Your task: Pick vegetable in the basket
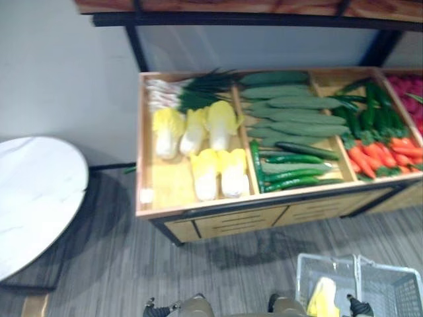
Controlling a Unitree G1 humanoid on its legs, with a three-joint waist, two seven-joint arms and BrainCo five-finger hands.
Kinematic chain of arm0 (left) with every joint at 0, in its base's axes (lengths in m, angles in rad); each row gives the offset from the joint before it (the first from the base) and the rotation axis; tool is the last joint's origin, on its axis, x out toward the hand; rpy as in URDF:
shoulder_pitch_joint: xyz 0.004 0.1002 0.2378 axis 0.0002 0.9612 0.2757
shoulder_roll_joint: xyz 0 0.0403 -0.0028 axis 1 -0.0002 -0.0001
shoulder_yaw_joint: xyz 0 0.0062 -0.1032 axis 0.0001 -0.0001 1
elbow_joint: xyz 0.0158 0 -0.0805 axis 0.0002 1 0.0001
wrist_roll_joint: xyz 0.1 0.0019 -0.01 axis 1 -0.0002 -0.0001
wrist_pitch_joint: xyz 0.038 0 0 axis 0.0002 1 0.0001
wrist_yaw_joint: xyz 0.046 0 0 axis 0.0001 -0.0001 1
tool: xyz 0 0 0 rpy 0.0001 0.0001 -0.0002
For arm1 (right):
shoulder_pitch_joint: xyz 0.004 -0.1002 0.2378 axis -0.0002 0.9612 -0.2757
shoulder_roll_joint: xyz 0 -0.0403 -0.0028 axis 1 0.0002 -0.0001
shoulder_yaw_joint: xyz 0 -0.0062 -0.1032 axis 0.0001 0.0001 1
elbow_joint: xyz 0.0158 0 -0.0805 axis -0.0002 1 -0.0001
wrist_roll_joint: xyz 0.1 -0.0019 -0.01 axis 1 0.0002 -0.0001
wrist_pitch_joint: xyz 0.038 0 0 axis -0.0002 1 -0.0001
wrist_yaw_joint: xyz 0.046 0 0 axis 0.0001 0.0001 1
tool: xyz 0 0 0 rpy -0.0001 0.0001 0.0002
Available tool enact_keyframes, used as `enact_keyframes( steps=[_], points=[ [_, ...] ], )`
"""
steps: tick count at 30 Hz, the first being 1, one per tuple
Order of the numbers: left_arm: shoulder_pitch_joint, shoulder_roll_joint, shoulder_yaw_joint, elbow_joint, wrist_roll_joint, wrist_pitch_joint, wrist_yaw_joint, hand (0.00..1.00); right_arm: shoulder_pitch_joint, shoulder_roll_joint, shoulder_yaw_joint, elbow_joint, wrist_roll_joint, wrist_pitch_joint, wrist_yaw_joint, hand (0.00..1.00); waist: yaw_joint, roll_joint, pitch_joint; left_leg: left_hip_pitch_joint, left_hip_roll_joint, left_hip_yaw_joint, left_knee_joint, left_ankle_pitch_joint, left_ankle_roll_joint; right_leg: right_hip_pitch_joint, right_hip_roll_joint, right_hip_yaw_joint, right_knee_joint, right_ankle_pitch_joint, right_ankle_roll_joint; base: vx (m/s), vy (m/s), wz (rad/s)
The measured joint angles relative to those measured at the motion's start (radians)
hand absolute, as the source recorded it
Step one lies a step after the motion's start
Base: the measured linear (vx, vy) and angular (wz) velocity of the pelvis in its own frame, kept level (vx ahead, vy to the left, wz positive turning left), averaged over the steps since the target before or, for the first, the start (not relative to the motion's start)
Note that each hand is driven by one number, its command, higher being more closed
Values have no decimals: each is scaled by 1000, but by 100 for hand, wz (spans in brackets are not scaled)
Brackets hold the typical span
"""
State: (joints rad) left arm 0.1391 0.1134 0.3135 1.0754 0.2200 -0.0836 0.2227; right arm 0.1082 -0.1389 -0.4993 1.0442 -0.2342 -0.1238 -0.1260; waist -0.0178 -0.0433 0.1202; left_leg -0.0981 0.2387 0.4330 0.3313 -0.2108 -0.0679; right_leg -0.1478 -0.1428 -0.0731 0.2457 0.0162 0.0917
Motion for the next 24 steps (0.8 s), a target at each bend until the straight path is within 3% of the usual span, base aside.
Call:
enact_keyframes(
  steps=[1,2,3,5,7,9,10,11,12,13,15,16,18,21,22,24],
  points=[
    [-15,2,10,-1,2,1,1,0,3,6,6,-26,0,-4,1,100,0,10,5,1,24,48,4,-3,7,-23,16,-5,-32,77,-10,-144,206,-151],
    [-32,-3,25,-2,9,0,6,0,2,9,10,-52,1,-12,2,100,7,39,14,8,64,126,-24,13,34,-16,44,-7,-138,189,-28,-194,215,-176],
    [-32,-8,33,-15,35,-2,7,0,3,8,16,-71,5,-14,2,100,-1,40,22,26,67,202,-50,25,51,-35,20,-112,-31,143,-56,-173,174,-154],
    [-24,-4,36,-35,60,-1,4,0,25,4,17,-65,30,-13,1,100,-5,39,22,76,61,300,-87,37,63,-25,-34,-223,218,-8,-62,-128,130,-131],
    [-1,5,38,-44,69,0,1,0,34,-8,26,-44,40,-10,1,100,-6,36,20,121,51,405,-132,63,69,30,-80,-278,384,-36,-74,-125,69,-145],
    [11,13,40,-52,69,0,-1,0,43,-10,36,-36,38,-10,1,100,-8,18,9,120,47,488,-125,72,75,70,-114,-285,417,-17,-60,-135,-100,-151],
    [8,12,40,-51,69,4,-3,0,32,-20,47,-4,37,-7,1,100,-6,6,5,109,67,531,-87,67,72,72,-104,-293,361,-38,-47,-138,-180,-157],
    [5,6,42,-47,69,7,-5,0,27,-21,51,2,37,-3,1,100,-5,20,2,96,77,540,-74,63,70,67,-84,-309,329,-38,-47,-226,-172,-146],
    [5,-24,36,-29,70,6,-14,0,28,-44,46,8,38,10,1,100,-1,48,-27,62,53,493,-146,43,63,82,-47,-288,222,-59,-44,-298,-176,-144],
    [10,-42,36,-30,69,-1,-16,0,11,-59,37,27,37,21,0,100,0,50,-30,76,32,497,-182,104,78,78,-66,-285,259,-105,-29,-255,-180,-138],
    [-1,-30,30,-27,69,8,-24,0,4,-46,70,43,37,26,3,100,-6,-8,-38,71,55,585,-62,79,87,96,-109,-330,187,-195,35,-8,-320,-150],
    [-4,-33,32,-28,69,8,-27,0,-6,-62,109,46,35,28,3,100,4,14,-39,76,125,640,15,64,75,97,-81,-390,146,-195,29,74,-364,-168],
    [-3,-46,25,-27,68,8,-28,0,-10,-84,157,46,35,28,4,100,9,38,-45,107,182,701,72,65,77,101,-60,-427,112,-200,21,8,-310,-143],
    [-37,-64,-15,-17,68,6,-28,0,1,-101,165,41,36,27,3,100,-24,88,-62,120,248,713,131,75,69,119,-4,-436,42,-210,5,-18,-220,-71],
    [-44,-74,-32,-21,69,5,-25,0,3,-105,166,41,36,27,3,100,-37,94,-63,125,268,707,159,101,49,131,9,-432,16,-212,3,11,-174,-33],
    [-48,-81,-53,-21,68,6,-24,0,17,-102,184,39,36,25,3,100,-35,83,-56,146,279,650,218,168,35,164,9,-395,-7,-217,-7,-18,-172,-56]
  ],
)
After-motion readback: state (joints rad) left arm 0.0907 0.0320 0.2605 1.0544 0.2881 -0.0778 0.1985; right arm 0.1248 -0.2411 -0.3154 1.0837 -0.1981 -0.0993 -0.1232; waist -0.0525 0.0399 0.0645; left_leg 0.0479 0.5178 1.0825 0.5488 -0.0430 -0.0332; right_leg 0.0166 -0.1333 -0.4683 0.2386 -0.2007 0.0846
